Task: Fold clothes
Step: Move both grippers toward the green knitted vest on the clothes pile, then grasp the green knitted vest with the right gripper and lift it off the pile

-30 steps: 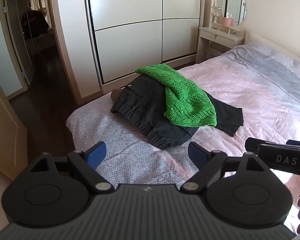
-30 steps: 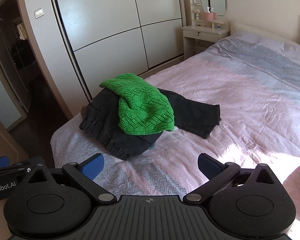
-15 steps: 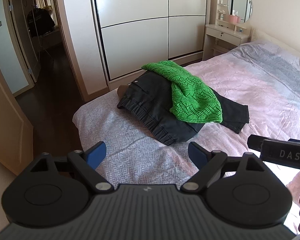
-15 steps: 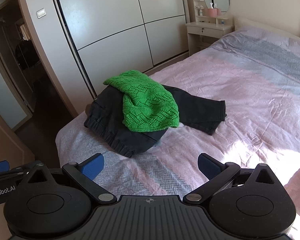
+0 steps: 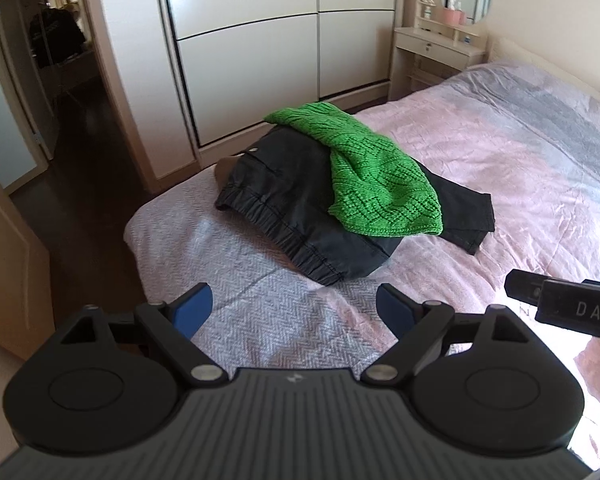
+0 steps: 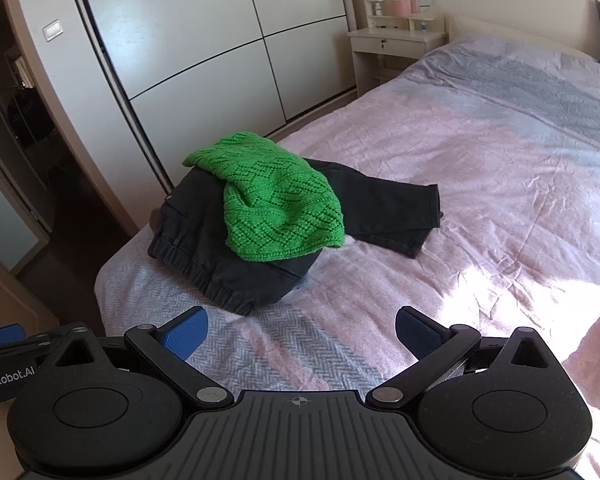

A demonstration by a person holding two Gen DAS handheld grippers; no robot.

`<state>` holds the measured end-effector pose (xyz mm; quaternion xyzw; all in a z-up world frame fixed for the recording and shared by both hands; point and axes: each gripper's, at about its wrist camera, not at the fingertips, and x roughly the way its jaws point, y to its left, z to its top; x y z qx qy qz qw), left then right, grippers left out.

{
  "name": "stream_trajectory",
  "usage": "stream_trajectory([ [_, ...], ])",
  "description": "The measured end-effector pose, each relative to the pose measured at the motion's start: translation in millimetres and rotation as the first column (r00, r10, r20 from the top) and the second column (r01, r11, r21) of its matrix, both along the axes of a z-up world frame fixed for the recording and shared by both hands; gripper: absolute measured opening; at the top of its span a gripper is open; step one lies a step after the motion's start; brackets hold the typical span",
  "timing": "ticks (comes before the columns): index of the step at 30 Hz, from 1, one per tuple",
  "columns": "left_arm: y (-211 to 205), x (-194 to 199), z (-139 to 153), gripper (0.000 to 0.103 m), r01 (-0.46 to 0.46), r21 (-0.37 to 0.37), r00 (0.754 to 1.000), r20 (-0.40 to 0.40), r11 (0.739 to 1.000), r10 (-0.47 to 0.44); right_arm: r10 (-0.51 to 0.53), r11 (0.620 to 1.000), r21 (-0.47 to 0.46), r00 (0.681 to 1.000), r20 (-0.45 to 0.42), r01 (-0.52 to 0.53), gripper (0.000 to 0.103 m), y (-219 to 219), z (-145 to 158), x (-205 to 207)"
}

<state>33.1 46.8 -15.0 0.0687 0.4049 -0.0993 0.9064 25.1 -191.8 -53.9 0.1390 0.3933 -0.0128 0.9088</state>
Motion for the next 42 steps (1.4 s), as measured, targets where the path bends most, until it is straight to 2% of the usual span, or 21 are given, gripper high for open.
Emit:
stream_trajectory([
  [12, -17.9, 88.5, -15.6, 0.087, 0.119, 0.017, 0.992, -0.042, 0.993, -0.118, -0.067, 0.997, 0.024, 0.997, -0.048, 0.068, 0.102, -8.5, -12.9, 46.1],
  [24, -33.1, 155.7, -30.7, 0.087, 0.156, 0.024, 0.985, -0.082, 0.987, -0.154, -0.146, 0.987, 0.046, 0.983, -0.109, 0.152, 0.102, -9.0, -35.6, 98.2],
  [30, -25.9, 197.4, -39.3, 0.087, 0.186, 0.013, 0.977, -0.109, 0.982, -0.184, -0.205, 0.967, 0.126, 0.969, -0.141, 0.222, 0.102, -13.9, -46.5, 127.5],
  [33, -23.5, 215.4, -42.2, 0.087, 0.179, 0.004, 0.977, -0.12, 0.984, -0.178, -0.238, 0.937, 0.218, 0.957, -0.168, 0.271, 0.102, -25.1, -55.4, 138.4],
  [37, -20.9, 242.5, -49.4, 0.087, 0.178, -0.009, 0.975, -0.13, 0.984, -0.178, -0.271, 0.879, 0.344, 0.939, -0.212, 0.331, 0.102, -38.3, -71.2, 150.8],
  [42, -22.8, 277.9, -59.2, 0.086, 0.187, -0.023, 0.97, -0.151, 0.982, -0.188, -0.338, 0.75, 0.508, 0.906, -0.255, 0.423, 0.102, -58.0, -95.4, 160.6],
])
